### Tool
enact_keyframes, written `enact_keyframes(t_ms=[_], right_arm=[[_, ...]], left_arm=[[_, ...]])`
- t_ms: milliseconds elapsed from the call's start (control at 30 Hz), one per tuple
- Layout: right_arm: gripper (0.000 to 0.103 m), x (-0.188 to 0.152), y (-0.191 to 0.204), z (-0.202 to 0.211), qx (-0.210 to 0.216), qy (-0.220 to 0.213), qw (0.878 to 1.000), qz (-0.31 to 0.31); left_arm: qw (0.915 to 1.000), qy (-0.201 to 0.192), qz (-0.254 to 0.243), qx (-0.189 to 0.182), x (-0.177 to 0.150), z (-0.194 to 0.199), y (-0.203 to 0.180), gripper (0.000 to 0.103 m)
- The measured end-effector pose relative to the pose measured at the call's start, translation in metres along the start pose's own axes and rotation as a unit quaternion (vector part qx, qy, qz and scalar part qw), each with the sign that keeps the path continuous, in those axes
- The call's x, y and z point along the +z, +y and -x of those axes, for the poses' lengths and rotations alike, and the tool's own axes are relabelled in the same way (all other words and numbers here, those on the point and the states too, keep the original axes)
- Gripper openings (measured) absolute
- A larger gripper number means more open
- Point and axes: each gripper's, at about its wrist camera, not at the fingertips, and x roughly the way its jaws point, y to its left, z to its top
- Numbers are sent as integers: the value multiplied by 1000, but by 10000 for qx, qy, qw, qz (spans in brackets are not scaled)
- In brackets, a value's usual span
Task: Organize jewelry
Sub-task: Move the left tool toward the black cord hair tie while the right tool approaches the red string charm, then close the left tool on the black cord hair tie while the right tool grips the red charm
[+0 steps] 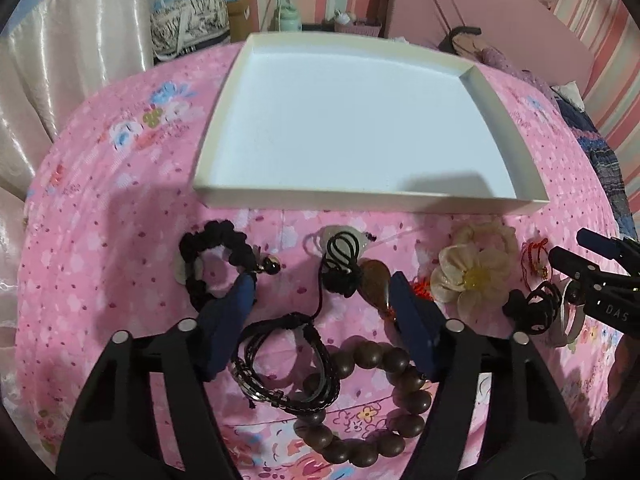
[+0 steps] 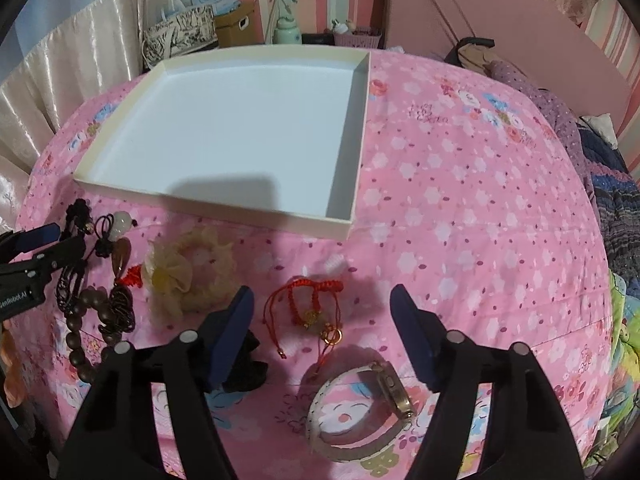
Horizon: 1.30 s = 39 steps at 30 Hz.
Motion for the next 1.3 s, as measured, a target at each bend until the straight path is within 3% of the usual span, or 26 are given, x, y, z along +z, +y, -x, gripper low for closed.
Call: enact_keyframes(t_ms=[200,300,600,700,867,1033,1133,1300], right_arm=[[71,4,-8,-8,15,170,9998,-46],[71,4,-10,-13,41,247,9997,-80],[70,6,-13,-31,-20,395,9991,-181],[63,5,-13,-37,-11,486,9986,-194],[55,6,-13,-45,64,528,9984,-212],[19,10,-14,-45,139,428,9988,-208],[12,12,-14,-44,171,361,9991,-160],[11,8,-6,-43,79,281,9996,-10]], left_arm=[[9998,204,9,-23,7,-16,-2,66],[9993,356,49,-53,11,-26,-1,57],[9986,505,122,-118,13,-44,3,48],[9980,564,123,-243,14,-47,2,34],[9976,616,41,-307,17,-47,-3,26],[9974,624,21,-349,25,-48,-4,25],[9975,593,25,-373,29,-47,-4,24],[9974,590,-33,-407,36,-49,-6,21]])
